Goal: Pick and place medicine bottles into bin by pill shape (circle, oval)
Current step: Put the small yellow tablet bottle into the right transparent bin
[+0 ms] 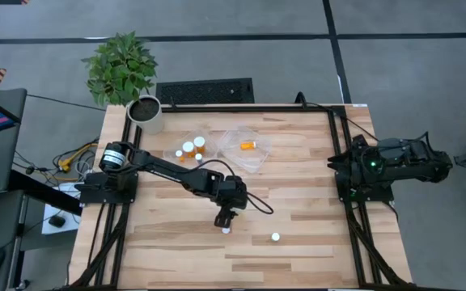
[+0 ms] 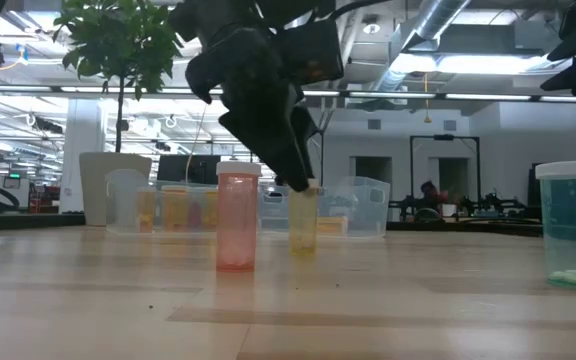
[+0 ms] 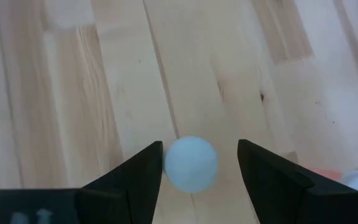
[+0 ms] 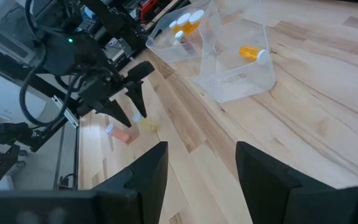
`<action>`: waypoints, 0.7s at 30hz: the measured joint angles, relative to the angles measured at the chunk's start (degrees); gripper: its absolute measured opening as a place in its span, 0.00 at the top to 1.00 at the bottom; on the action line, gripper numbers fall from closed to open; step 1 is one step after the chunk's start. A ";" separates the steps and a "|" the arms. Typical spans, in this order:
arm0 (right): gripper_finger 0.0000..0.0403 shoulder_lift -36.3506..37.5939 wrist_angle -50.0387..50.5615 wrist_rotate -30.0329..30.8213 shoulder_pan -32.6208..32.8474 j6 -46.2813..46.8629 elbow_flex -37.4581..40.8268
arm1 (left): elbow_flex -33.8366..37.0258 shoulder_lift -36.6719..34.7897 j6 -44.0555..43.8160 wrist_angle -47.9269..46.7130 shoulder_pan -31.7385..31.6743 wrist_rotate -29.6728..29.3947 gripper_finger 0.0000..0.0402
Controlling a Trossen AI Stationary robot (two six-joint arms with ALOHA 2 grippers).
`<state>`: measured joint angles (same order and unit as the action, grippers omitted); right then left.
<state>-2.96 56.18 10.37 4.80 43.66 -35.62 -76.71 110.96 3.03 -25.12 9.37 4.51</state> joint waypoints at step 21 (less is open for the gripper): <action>0.50 0.02 0.07 0.00 -0.02 -0.10 0.00 | -0.44 -3.09 -3.48 -1.13 -0.65 -6.77 0.72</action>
<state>-2.94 56.26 10.37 4.78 43.56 -35.62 -77.14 107.86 -0.45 -26.26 8.72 -2.26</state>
